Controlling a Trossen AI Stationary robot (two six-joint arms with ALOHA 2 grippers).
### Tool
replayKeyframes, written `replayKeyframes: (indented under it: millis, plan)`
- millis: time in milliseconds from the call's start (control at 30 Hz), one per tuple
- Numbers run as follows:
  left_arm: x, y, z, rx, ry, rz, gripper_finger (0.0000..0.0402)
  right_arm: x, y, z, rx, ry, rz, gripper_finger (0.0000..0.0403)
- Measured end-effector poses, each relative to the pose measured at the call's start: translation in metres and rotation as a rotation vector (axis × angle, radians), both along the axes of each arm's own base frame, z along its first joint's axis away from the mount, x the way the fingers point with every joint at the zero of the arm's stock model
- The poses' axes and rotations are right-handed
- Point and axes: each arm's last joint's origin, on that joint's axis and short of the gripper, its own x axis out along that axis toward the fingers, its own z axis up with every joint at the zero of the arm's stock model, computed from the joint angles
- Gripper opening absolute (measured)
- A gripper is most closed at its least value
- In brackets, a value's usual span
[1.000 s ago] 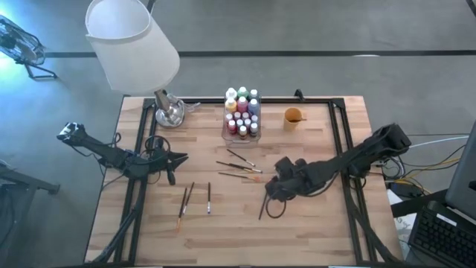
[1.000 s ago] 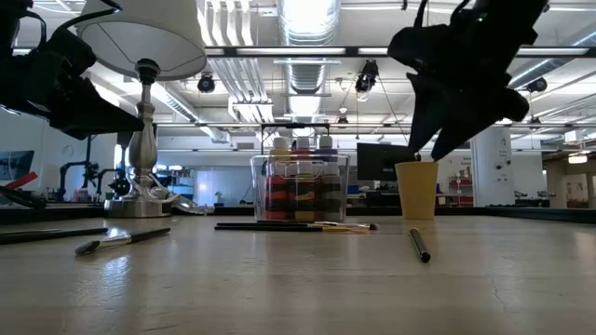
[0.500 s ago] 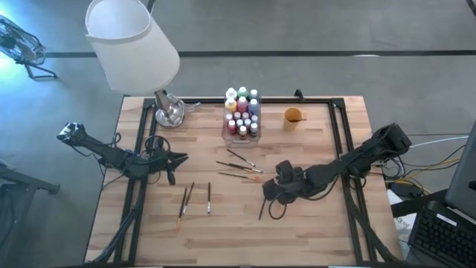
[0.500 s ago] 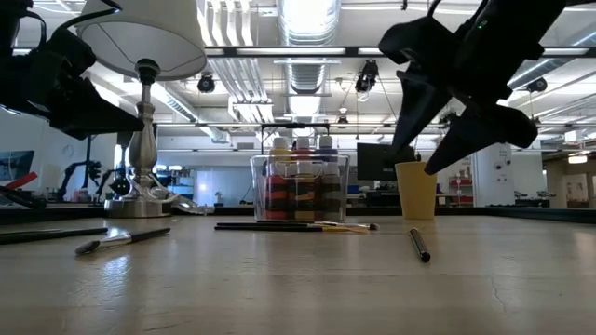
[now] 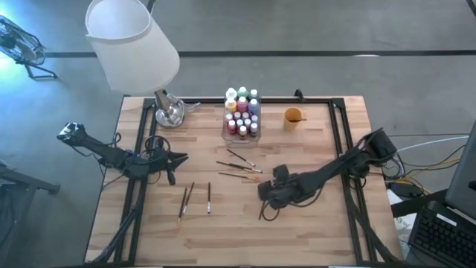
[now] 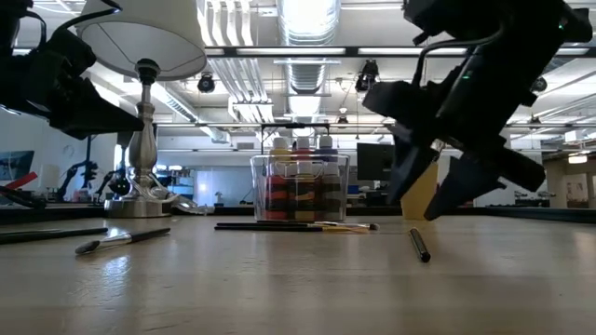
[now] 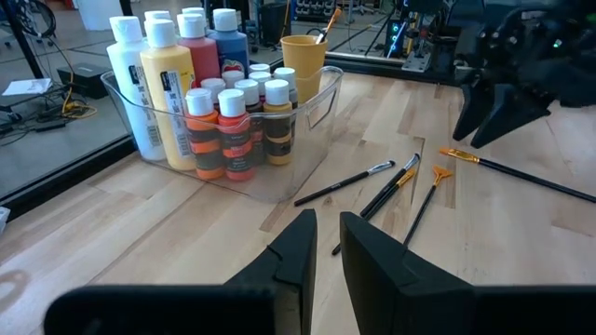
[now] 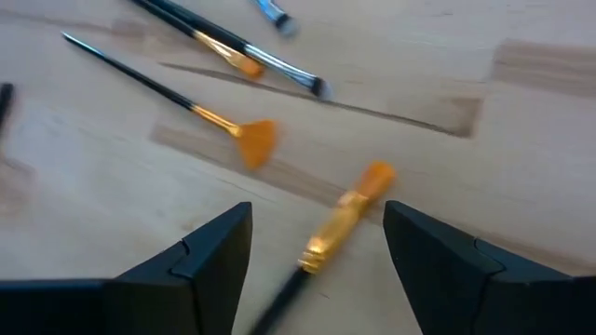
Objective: Pick & Place Paint Supplies
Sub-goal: Put the gold paint brush into the cup
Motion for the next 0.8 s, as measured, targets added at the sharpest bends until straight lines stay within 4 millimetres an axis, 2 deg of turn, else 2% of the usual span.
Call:
replayKeyframes:
  millis: [300,533,800]
  plan:
    - [0.000,0.000,0.000,0.000,0.000,0.000,0.0056,0.019,0.003,-0.019,-0.025,0.006,-0.047,0.0254]
    - [0.000,0.000,0.000,0.000,0.000,0.000,0.0057,0.026,0.002,-0.018,-0.057,0.070,-0.090,0.0228]
    - [0.000,0.000,0.000,-0.003,-0.006,0.000,0.0057,0.039,0.005,-0.021,-0.057,0.249,-0.100,0.0198]
